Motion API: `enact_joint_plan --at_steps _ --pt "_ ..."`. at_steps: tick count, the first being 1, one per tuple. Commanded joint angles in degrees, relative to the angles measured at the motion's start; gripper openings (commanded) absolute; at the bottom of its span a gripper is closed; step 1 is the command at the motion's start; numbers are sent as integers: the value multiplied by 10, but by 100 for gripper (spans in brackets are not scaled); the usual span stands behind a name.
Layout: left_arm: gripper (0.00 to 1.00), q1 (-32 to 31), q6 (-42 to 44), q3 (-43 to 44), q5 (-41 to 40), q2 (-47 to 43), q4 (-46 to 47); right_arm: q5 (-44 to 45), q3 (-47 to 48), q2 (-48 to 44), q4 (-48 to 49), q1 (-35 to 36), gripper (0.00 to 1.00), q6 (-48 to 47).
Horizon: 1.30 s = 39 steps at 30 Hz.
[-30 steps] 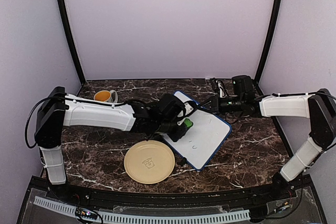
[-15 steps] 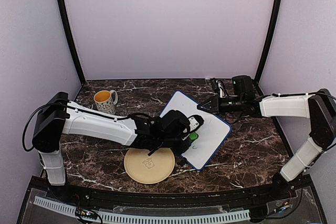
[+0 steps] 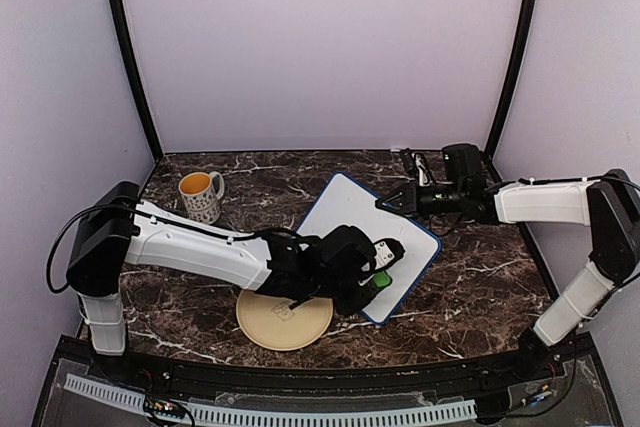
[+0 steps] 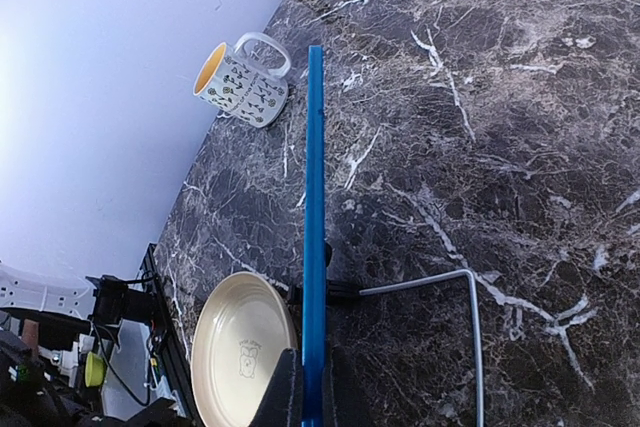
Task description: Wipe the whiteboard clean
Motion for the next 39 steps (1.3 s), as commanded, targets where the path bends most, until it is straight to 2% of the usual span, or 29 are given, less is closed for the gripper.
enact_joint_plan --at_steps 1,8,15,20,24,28,34,39 --pt "1 59 -39 -3 -21 -16 -16 14 -12 3 1 1 0 -11" --pt "1 130 -59 -59 -22 -57 7 13 -12 2 -2 1 0 -14" --pt "1 213 -87 -107 35 -89 47 14 -12 0 -4 1 0 -16" --pt "1 232 -81 -112 65 -91 72 14 -13 -1 -4 1 0 -15" --pt "1 207 -56 -126 68 -88 96 14 -14 -2 -3 1 0 -14" --pt "1 146 -24 -105 56 -68 93 14 -16 0 0 1 0 -13" --pt "1 47 -12 -35 74 -19 55 15 -16 0 1 1 0 -12" --pt "1 17 -3 65 51 26 -25 13 -18 -1 6 1 0 -10"
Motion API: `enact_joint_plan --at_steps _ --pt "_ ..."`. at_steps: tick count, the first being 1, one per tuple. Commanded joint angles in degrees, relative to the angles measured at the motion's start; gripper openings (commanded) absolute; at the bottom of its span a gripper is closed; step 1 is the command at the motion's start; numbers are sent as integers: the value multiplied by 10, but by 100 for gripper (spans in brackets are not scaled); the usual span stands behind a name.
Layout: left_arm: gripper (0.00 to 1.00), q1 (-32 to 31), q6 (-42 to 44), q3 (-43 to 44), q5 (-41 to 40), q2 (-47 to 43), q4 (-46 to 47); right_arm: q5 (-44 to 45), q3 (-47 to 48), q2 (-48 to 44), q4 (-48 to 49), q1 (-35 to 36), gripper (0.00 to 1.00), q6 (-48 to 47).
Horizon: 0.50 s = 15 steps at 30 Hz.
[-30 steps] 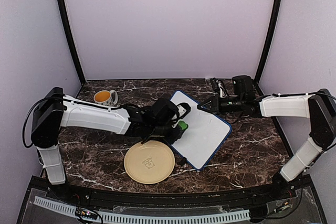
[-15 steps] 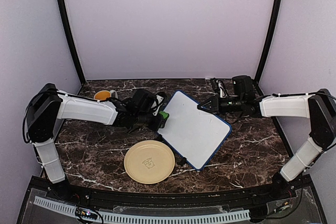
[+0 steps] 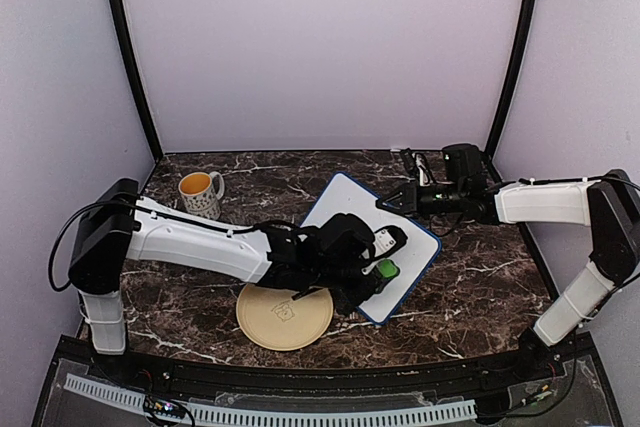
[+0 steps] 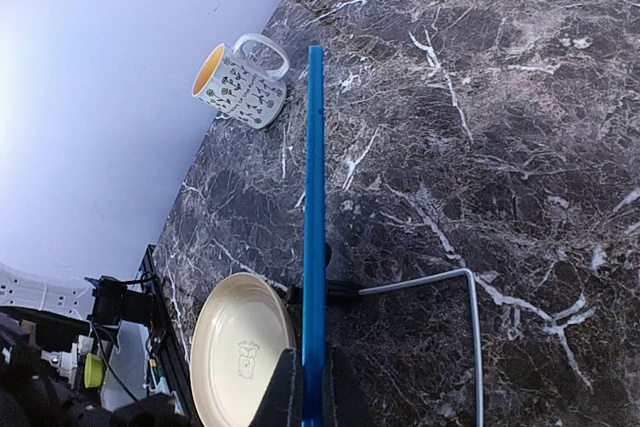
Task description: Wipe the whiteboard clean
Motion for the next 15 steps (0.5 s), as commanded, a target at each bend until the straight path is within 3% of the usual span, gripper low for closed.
enact_joint_plan --at_steps 1,9,15 --pt "1 -11 19 80 -10 36 -78 11 -18 1 7 1 0 -9" --pt "1 -10 35 304 -44 113 -234 10 -17 3 9 2 0 -10" --pt "1 18 10 341 -42 132 -269 11 -19 0 8 2 0 -9"
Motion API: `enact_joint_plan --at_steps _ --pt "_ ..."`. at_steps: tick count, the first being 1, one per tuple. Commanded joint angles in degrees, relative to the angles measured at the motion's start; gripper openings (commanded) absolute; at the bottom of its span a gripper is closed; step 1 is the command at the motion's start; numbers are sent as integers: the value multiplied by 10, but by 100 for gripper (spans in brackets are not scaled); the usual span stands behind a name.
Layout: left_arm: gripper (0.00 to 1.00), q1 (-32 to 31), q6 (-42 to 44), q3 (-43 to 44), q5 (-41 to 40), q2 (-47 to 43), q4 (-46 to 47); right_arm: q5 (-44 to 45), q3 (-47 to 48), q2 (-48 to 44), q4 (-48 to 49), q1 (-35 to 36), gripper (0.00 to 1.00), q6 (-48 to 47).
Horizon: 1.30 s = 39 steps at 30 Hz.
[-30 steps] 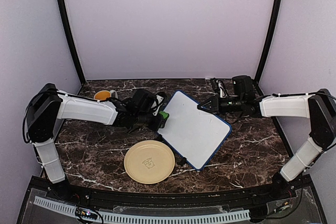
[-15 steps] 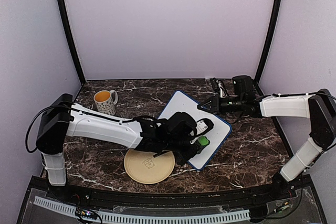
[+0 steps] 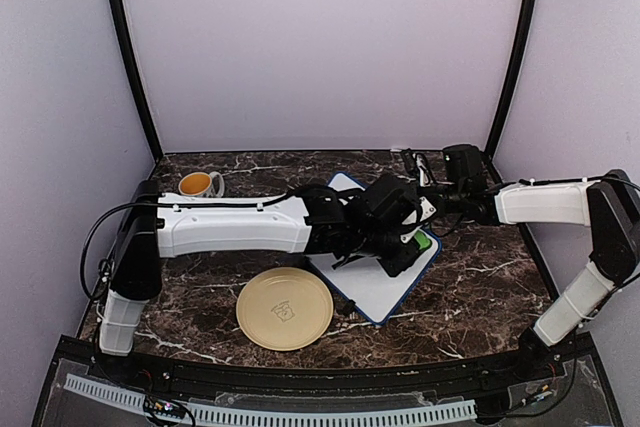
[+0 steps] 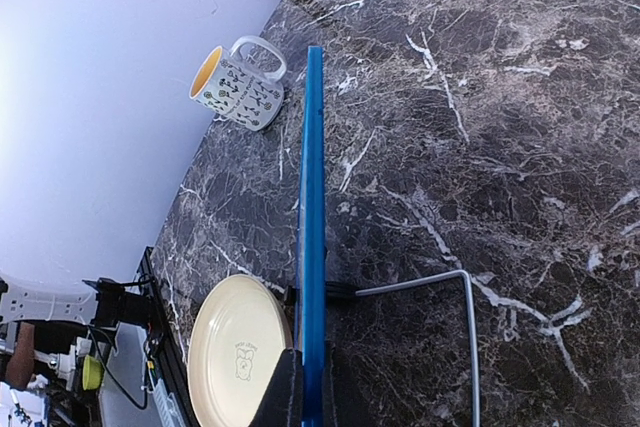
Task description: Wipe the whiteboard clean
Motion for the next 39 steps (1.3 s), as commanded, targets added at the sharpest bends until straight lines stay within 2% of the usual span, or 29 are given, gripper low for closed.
enact_joint_plan --at_steps 1,7,11,17,24,31,35,39 --pt "1 31 -6 13 -19 7 -56 11 -15 0 2 3 0 -10" --pt "1 52 -4 -6 -20 -1 -79 11 -11 -1 -5 3 0 -15" --pt "1 89 -14 -81 -4 -39 -46 9 -9 1 -7 3 0 -17" --pt "1 155 -18 -149 4 -77 -5 8 -3 2 -14 3 0 -22" --pt "1 214 -9 -140 14 -84 14 6 -2 4 -14 3 0 -24" --pt "1 212 -13 -141 27 -81 6 9 0 2 -14 3 0 -23" --pt "1 193 -28 -204 24 -101 24 12 -2 -1 -18 3 0 -27" --pt "1 192 -59 -305 17 -139 67 12 -3 -3 -17 2 0 -28"
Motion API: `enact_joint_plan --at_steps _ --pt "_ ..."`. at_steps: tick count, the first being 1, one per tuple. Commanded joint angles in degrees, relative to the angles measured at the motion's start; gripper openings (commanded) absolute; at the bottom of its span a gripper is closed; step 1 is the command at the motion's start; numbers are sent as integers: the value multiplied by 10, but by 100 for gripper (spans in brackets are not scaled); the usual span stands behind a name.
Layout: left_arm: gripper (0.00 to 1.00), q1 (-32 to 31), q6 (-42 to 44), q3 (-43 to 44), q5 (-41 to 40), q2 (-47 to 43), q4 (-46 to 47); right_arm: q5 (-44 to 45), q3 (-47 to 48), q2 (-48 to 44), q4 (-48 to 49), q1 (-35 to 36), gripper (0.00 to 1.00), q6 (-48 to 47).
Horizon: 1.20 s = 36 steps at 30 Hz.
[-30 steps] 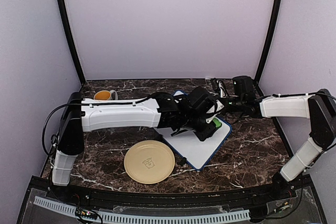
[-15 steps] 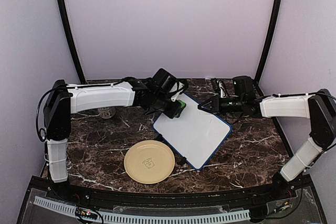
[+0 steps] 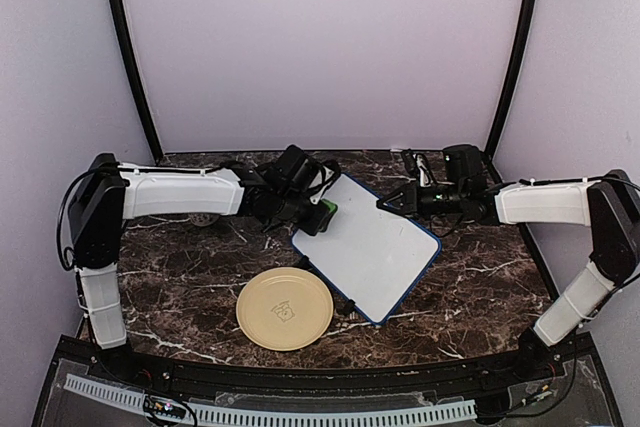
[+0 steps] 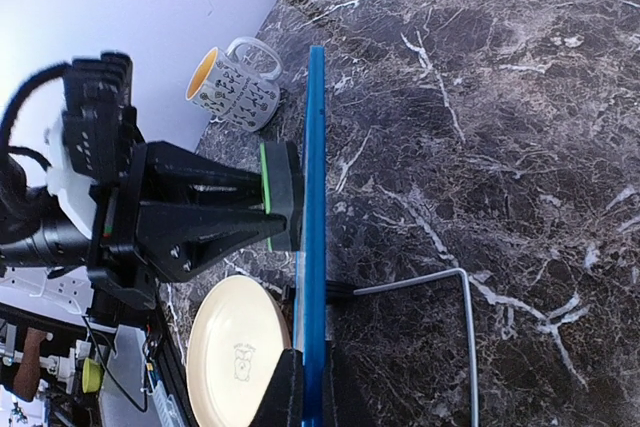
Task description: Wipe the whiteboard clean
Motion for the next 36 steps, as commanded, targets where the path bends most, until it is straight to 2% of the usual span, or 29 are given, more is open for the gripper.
enact_joint_plan --at_steps 1,8,18,25,28,36 --pt "1 -9 -39 -114 2 -31 15 7 -3 -1 -10 3 0 -27" --pt "1 -22 -58 -178 14 -39 62 5 3 4 -10 3 0 -27" --pt "1 -159 -2 -110 -2 -2 88 11 3 4 -14 3 0 -25" --pt "1 -218 36 -84 -1 27 70 14 3 1 -20 3 0 -27" --pt "1 -209 28 -74 -28 27 45 13 0 3 -15 3 0 -25" --pt "1 -83 -32 -135 -37 -50 76 10 1 6 -13 3 0 -25"
